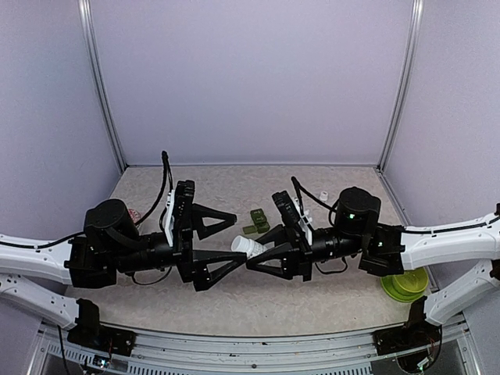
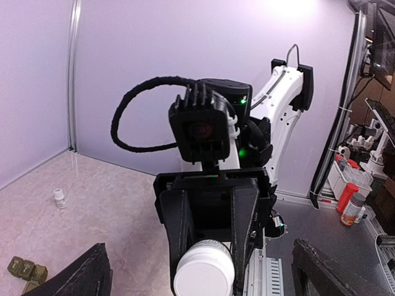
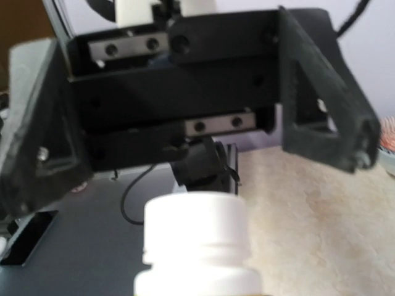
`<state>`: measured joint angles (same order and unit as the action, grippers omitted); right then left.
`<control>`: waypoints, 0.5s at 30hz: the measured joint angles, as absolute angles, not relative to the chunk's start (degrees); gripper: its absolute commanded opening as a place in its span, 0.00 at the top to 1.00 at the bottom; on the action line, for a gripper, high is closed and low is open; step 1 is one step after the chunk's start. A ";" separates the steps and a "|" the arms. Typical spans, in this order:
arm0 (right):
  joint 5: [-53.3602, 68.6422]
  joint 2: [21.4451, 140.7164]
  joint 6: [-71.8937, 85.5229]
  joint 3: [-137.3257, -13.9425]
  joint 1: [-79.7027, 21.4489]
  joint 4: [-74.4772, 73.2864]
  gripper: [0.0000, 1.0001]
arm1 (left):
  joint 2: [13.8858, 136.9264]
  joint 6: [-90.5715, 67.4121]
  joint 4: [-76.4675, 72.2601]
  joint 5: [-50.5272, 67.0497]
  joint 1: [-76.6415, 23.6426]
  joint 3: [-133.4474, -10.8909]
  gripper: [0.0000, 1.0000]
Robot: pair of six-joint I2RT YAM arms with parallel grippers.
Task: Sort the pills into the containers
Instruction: Unscrew the lid of the pill bottle from the pill bottle.
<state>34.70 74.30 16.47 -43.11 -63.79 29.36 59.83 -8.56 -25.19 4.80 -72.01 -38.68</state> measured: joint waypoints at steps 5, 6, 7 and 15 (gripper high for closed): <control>34.81 76.47 19.62 -43.13 -64.49 34.48 0.87 | 60.64 -7.03 -28.82 10.79 -71.11 -38.46 0.01; 34.76 77.14 20.56 -43.13 -64.64 35.70 0.87 | 60.69 -6.96 -29.76 11.84 -71.02 -38.26 0.01; 34.74 77.65 21.12 -43.16 -64.77 36.53 0.87 | 60.69 -6.92 -30.61 12.84 -70.89 -38.09 0.01; 34.61 83.02 25.74 -43.42 -66.37 43.42 0.87 | 61.60 -6.83 -34.13 17.56 -70.72 -37.91 0.02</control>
